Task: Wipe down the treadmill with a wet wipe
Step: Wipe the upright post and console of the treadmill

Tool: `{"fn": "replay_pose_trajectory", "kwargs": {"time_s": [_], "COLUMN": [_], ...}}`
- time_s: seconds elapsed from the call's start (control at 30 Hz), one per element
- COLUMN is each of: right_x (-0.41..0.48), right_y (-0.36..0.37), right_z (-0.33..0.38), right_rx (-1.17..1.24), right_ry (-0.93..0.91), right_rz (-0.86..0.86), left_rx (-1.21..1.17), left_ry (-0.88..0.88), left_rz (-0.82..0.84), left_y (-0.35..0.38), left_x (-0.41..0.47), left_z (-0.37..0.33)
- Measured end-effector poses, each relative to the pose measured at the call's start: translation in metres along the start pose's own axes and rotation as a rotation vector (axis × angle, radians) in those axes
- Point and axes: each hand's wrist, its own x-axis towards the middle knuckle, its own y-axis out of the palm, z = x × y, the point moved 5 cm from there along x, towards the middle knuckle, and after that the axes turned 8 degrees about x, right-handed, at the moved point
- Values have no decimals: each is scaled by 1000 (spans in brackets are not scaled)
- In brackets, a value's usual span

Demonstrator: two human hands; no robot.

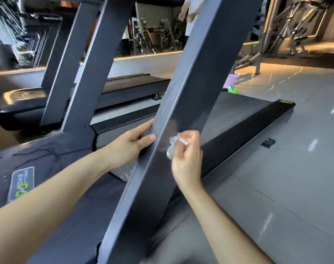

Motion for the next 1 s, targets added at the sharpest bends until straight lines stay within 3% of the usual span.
{"fn": "replay_pose_trajectory", "kwargs": {"time_s": [0.07, 0.17, 0.23, 0.37, 0.43, 0.6, 0.7, 0.9, 1.0], "right_x": [67, 105, 70, -53, -53, 93, 128, 6, -1], "right_y": [-21, -36, -25, -2, -5, -43, -52, -24, -26], "right_z": [10, 1, -18, -48, -47, -21, -15, -56, -52], "right_rx": [43, -18, -40, -51, -34, 46, -18, 24, 4], "right_ry": [-14, 3, 14, 59, 24, -11, -33, 53, 44], "right_rz": [-157, -212, -143, 169, 217, -113, -188, -31, 22], "left_rx": [-11, -17, -5, -26, -20, -34, -51, -70, -88], "left_ry": [-26, -50, -76, -85, -107, -160, -184, -215, -219], "left_rz": [14, 7, -6, -15, -36, -37, -32, -39, -57], "left_y": [0, 0, 1, 4, 6, 5, 5, 8, 9], "left_x": [-2, -7, -10, -15, -14, -15, -15, -18, -19], "left_z": [1, -4, -10, -18, -20, -14, -15, -15, -17]}}
